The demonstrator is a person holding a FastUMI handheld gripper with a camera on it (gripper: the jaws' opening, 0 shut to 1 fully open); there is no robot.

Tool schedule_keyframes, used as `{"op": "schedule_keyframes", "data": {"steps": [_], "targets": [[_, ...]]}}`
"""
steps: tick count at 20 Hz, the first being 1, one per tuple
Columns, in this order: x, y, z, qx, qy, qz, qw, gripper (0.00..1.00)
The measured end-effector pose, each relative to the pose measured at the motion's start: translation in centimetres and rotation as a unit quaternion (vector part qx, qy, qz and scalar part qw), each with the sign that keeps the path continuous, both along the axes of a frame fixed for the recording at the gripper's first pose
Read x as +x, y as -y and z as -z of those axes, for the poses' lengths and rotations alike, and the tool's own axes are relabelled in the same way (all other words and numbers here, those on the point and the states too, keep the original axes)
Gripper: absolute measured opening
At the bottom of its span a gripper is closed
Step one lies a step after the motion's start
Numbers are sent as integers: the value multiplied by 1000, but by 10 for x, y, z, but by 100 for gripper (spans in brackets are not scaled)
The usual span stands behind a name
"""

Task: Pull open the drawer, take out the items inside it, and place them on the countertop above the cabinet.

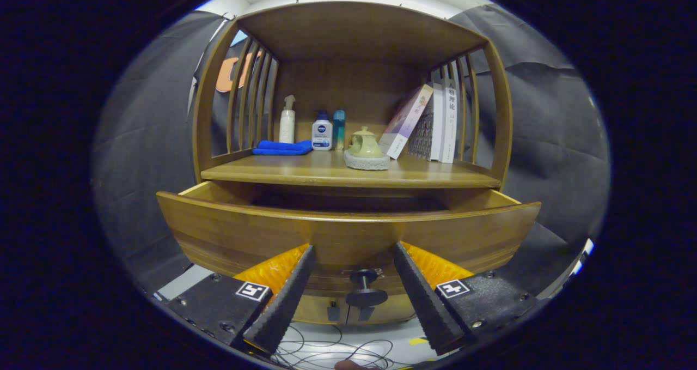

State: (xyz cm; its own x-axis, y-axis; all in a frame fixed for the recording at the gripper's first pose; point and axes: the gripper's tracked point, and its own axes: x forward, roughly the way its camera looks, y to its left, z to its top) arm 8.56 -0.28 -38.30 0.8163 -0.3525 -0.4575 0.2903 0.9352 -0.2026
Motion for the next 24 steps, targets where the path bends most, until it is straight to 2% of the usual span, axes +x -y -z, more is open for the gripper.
{"op": "schedule_keyframes", "data": {"steps": [10,17,21,24], "targets": [[55,19,11,-21,-13,-7,1000,97],[73,32,15,-48,-30,-21,998,99],[54,32,-5,-47,-22,-40,998,100],[20,23,-44,-9,11,-65,998,100]]}}
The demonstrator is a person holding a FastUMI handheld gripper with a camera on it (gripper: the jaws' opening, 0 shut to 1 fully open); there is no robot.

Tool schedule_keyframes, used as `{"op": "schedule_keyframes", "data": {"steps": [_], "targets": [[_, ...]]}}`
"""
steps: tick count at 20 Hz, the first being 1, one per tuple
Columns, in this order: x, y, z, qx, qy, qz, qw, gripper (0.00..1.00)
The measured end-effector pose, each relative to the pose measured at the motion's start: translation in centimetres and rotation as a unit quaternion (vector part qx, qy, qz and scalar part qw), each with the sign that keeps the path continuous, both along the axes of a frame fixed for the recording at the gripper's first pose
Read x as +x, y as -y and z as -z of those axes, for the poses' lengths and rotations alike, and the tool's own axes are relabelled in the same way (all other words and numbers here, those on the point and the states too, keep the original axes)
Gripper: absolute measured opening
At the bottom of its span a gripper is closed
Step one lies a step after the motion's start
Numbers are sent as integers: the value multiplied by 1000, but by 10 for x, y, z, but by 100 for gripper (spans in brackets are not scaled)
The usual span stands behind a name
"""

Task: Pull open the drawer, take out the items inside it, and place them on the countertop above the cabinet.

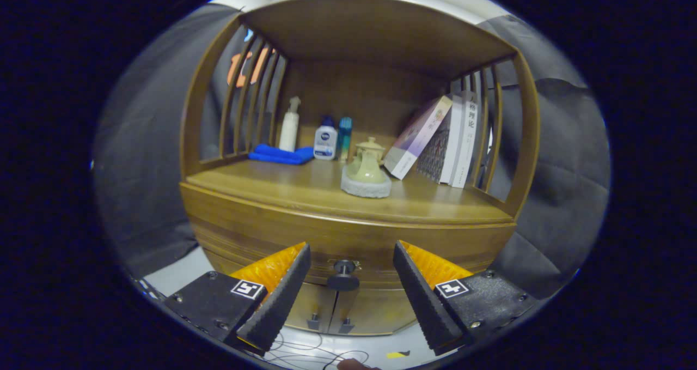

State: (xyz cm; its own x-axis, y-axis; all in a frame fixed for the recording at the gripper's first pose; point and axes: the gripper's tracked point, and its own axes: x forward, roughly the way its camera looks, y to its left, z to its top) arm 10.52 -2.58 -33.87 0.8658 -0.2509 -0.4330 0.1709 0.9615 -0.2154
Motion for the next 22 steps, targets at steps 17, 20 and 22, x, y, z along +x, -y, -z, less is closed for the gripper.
{"op": "schedule_keyframes", "data": {"steps": [17,20,22], "targets": [[-177,23,-284,95,123,-88,984,99],[-199,36,-321,92,154,-87,980,99],[-209,47,-332,91,166,-77,979,99]]}}
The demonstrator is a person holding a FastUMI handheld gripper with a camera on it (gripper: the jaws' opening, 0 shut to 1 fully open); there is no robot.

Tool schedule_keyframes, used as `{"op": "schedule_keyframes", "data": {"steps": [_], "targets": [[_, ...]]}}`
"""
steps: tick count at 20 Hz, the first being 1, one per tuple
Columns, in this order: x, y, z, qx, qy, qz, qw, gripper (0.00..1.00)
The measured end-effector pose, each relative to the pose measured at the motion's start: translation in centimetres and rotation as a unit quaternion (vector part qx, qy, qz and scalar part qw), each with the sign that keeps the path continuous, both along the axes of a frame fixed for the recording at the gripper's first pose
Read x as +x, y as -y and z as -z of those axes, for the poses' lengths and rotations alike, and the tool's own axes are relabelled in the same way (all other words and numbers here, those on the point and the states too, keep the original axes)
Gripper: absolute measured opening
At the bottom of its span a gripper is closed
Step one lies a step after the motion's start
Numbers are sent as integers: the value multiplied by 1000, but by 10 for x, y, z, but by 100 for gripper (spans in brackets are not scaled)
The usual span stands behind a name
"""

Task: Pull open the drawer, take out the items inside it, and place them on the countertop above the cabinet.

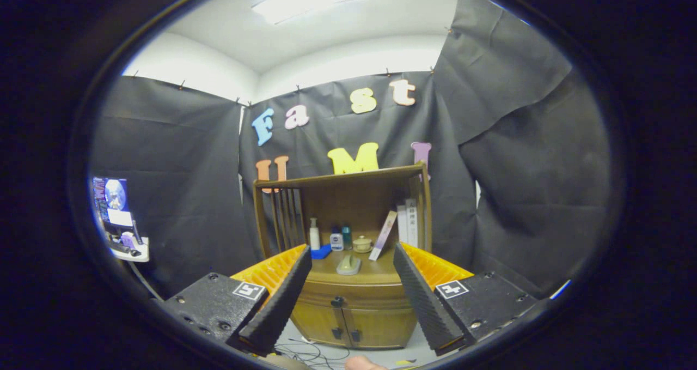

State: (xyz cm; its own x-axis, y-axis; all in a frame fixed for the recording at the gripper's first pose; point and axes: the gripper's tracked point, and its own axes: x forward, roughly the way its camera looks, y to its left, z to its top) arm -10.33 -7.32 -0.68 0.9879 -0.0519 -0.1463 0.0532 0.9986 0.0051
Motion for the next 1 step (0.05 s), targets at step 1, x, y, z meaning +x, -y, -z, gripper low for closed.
{"op": "schedule_keyframes", "data": {"steps": [1], "targets": [[-2,2,-8,2,8,0,1000,99]]}}
